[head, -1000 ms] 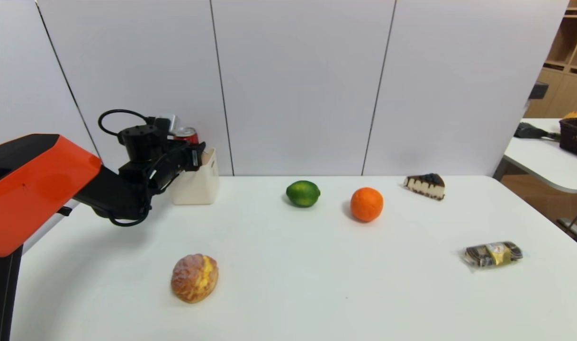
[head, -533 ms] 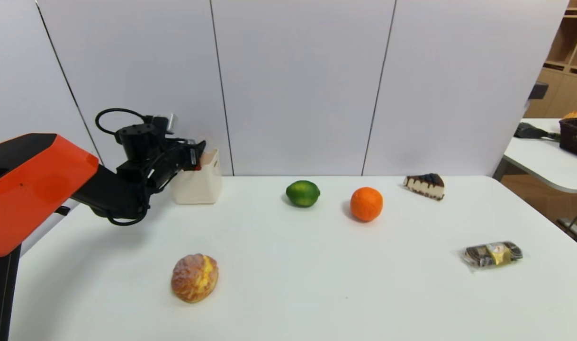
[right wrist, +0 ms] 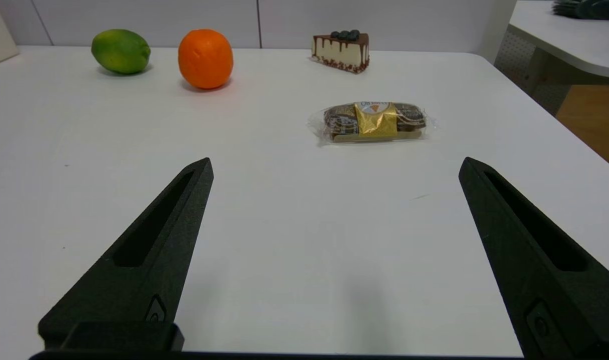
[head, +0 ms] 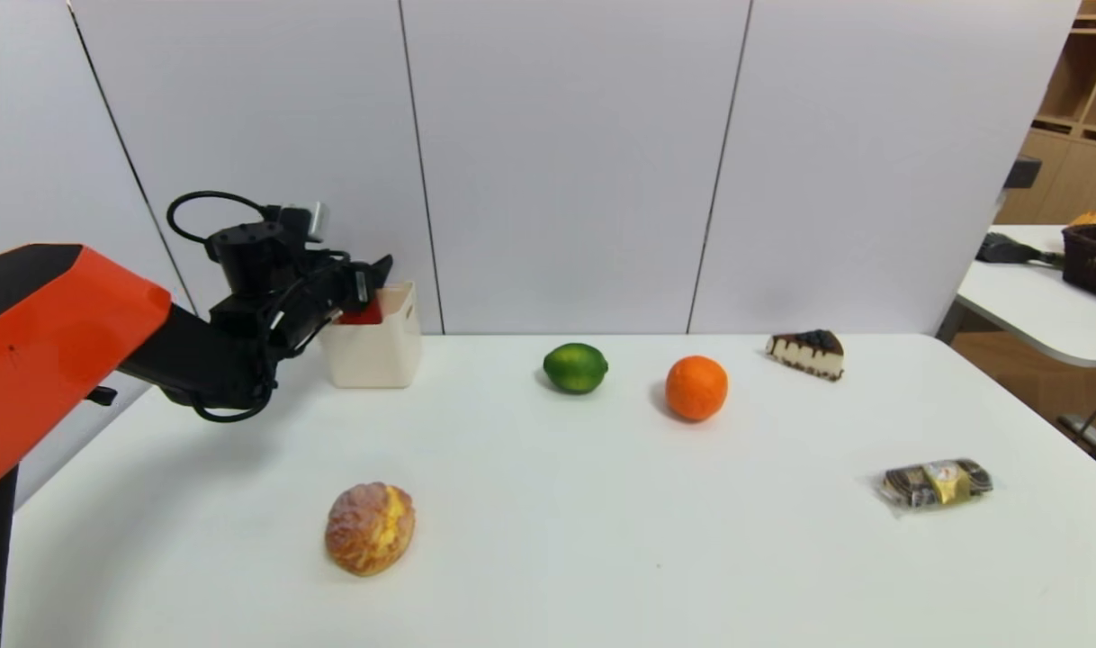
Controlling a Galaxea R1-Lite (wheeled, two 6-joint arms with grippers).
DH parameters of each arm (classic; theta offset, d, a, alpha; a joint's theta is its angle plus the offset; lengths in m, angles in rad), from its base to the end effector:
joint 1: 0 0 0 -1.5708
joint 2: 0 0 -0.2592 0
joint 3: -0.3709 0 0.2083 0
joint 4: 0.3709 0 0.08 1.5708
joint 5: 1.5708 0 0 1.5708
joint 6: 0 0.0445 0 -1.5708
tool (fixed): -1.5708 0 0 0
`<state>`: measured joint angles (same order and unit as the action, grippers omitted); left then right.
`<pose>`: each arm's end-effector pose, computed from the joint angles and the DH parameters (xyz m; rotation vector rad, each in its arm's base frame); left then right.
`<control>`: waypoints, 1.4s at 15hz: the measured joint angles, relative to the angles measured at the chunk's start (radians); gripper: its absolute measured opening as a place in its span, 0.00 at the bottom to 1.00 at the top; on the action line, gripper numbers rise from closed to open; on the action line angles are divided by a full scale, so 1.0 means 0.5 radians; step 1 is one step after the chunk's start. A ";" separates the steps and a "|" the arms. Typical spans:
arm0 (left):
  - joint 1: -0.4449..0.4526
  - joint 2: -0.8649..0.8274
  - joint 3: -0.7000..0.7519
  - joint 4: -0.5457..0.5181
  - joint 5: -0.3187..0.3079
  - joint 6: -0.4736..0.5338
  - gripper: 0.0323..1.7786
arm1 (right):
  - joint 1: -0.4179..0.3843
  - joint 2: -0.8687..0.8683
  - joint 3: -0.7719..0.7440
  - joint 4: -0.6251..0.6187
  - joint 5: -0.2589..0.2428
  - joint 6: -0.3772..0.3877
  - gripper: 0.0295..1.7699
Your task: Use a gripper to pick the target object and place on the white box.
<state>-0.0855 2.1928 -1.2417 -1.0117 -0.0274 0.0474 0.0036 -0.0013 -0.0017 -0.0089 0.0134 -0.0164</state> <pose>0.4477 -0.0396 0.1040 0.0456 -0.0633 -0.1114 0.0592 0.0008 0.0772 -0.0165 -0.0120 0.0169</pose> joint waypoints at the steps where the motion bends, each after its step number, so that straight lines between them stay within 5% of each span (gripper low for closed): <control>1: -0.001 -0.042 0.008 0.014 -0.003 0.002 0.88 | 0.000 0.000 0.000 0.001 -0.001 0.000 0.96; 8: -0.042 -0.674 0.297 0.291 -0.011 0.006 0.93 | -0.001 0.000 0.000 0.000 -0.001 0.000 0.96; 21: -0.195 -2.949 1.868 0.888 -0.017 0.186 0.95 | 0.001 0.000 0.000 0.000 0.000 0.000 0.96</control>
<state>-0.1832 0.7183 -0.3079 -0.5677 -0.0360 0.1404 0.0043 -0.0013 -0.0017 -0.0089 0.0134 -0.0164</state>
